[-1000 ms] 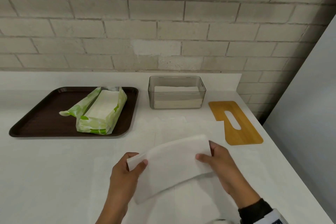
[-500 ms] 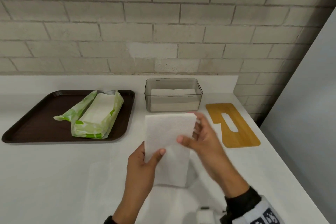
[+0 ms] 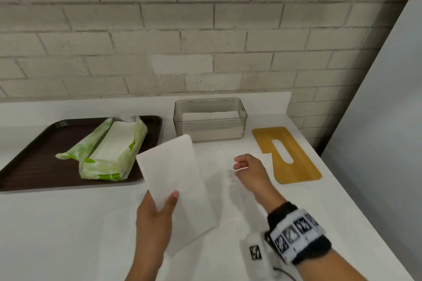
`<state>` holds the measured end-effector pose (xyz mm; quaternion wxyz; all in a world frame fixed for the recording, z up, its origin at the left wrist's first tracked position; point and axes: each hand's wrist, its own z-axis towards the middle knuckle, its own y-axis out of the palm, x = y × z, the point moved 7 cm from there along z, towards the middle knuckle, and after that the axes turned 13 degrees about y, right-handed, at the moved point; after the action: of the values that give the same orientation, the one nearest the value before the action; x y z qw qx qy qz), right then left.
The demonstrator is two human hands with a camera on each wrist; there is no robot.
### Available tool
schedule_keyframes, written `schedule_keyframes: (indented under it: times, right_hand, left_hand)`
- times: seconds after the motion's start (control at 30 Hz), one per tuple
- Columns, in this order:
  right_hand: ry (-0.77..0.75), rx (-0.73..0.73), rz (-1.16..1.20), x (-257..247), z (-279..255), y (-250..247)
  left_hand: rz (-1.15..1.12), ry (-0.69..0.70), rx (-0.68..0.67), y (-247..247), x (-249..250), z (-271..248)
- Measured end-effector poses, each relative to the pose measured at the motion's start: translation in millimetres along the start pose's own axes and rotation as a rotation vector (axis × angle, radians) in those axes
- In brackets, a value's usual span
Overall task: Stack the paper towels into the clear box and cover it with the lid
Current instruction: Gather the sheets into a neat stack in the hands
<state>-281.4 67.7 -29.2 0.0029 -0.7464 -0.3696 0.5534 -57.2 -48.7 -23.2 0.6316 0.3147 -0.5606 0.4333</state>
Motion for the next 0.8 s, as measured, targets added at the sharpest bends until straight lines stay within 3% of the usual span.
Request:
schedule_keyframes:
  times: [0.07, 0.13, 0.23, 0.37, 0.53, 0.8]
  right_hand:
    - [0.133, -0.012, -0.302, 8.1, 23.9, 6.3]
    - [0.173, -0.034, -0.542, 8.2, 31.3, 18.2]
    - [0.141, -0.054, -0.681, 1.1, 30.8, 37.8]
    - [0.185, 0.023, -0.778, 3.2, 31.2, 50.9]
    - [-0.02, -0.116, -0.208, -28.5, 25.6, 43.5]
    - [-0.393, -0.219, 0.509, -96.4, -69.8, -6.1]
  left_hand:
    - [-0.038, -0.004, 0.026, -6.6, 2.1, 2.4]
    - [-0.062, -0.003, 0.042, -10.3, 3.7, 3.2]
    - [-0.075, -0.005, 0.049, -13.9, 2.7, 3.2]
    - [-0.075, -0.015, 0.043, -16.9, 1.5, 0.0]
    - [-0.077, -0.028, 0.023, -19.2, 5.0, -0.1]
    - [-0.128, -0.012, 0.001, -5.6, 21.1, 2.9]
